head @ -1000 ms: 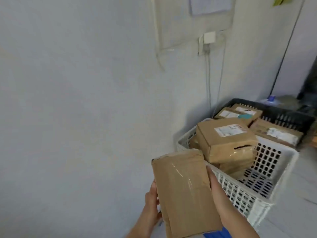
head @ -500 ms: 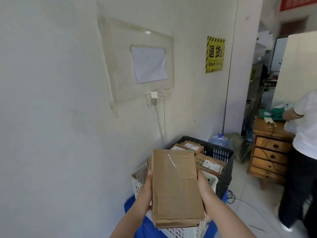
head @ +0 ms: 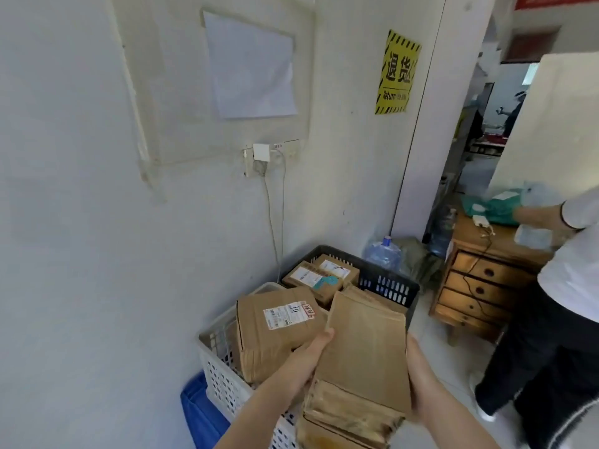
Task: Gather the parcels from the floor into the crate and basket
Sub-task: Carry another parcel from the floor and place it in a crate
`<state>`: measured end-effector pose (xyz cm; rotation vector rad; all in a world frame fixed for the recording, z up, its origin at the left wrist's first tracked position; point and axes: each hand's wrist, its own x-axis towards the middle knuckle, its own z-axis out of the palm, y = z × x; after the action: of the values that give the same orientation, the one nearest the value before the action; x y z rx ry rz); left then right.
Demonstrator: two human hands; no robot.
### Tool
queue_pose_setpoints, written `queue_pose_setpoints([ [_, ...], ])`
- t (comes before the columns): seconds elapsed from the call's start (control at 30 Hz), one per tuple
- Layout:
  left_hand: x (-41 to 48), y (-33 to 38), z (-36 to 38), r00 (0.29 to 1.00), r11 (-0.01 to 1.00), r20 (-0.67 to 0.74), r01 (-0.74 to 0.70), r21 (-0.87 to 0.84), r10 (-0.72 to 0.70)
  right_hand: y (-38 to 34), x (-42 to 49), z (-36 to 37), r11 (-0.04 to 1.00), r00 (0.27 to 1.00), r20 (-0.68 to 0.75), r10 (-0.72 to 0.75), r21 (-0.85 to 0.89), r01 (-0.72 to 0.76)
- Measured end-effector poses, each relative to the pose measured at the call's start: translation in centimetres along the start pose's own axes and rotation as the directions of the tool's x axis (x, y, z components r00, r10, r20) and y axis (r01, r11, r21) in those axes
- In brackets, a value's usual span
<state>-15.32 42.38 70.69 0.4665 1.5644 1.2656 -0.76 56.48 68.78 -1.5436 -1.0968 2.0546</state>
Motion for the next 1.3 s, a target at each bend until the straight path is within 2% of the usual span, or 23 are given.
queue_pose_setpoints([
  [0.13,4.4,1.0,-2.0,0.993,0.993,0.04,0.109,-0.049,-0.107,0.6,3.7,1.2,0.967,0.97,0.001,0.244,-0.076,-0.244],
  [0.27,8.9,1.0,-3.7,0.984,0.983,0.055,0.173,-0.053,-0.17,0.2,5.6,2.7,0.944,0.941,0.076,0.329,-0.037,-0.328],
  [0.43,12.8,-0.5,-2.6,0.976,0.977,-0.034,0.214,-0.026,-0.215,-1.2,9.5,4.2,0.964,0.961,0.087,0.261,-0.067,-0.256],
  [0.57,15.8,-0.8,-1.2,0.975,0.984,-0.143,0.174,0.027,-0.168,-2.5,14.5,3.5,0.959,0.959,0.135,0.251,-0.168,-0.227],
  [0.63,16.7,-0.7,-0.6,0.963,0.973,-0.175,0.22,0.065,-0.206,-2.3,16.1,2.6,0.94,0.939,0.135,0.315,-0.18,-0.289],
  [0.77,17.3,-0.7,0.5,0.964,0.957,-0.064,0.266,0.119,-0.26,-0.4,17.9,0.5,0.893,0.879,0.162,0.449,-0.109,-0.436],
  [0.9,17.2,-2.3,0.9,0.954,0.922,-0.151,0.29,0.256,-0.258,0.6,16.7,-0.6,0.758,0.75,0.131,0.649,-0.193,-0.623],
  [1.0,16.5,-3.4,1.2,0.904,0.844,-0.217,0.423,0.329,-0.369,0.3,16.2,0.0,0.786,0.785,0.169,0.596,-0.322,-0.528],
  [1.07,15.7,-4.9,1.4,0.851,0.825,-0.222,0.519,0.224,-0.475,1.1,17.6,0.7,0.773,0.815,0.142,0.563,-0.441,-0.457],
  [1.1,15.4,-5.8,1.6,0.841,0.843,-0.254,0.52,0.137,-0.477,0.9,18.0,0.7,0.761,0.804,0.181,0.567,-0.489,-0.426],
  [1.13,15.2,-7.0,1.7,0.821,0.861,-0.365,0.501,0.091,-0.439,0.3,18.3,0.4,0.711,0.767,0.188,0.613,-0.556,-0.431],
  [1.17,15.2,-8.0,1.7,0.77,0.855,-0.505,0.506,0.112,-0.39,-0.3,18.7,0.2,0.643,0.715,0.18,0.675,-0.619,-0.45],
  [1.23,15.2,-9.1,2.0,0.667,0.805,-0.709,0.539,0.247,-0.229,-1.5,19.5,-0.3,0.527,0.674,0.168,0.719,-0.764,-0.372],
  [1.3,15.3,-9.1,2.4,0.627,0.805,-0.771,0.512,0.301,-0.111,-2.3,20.1,-0.4,0.384,0.663,0.201,0.721,-0.913,-0.141],
])
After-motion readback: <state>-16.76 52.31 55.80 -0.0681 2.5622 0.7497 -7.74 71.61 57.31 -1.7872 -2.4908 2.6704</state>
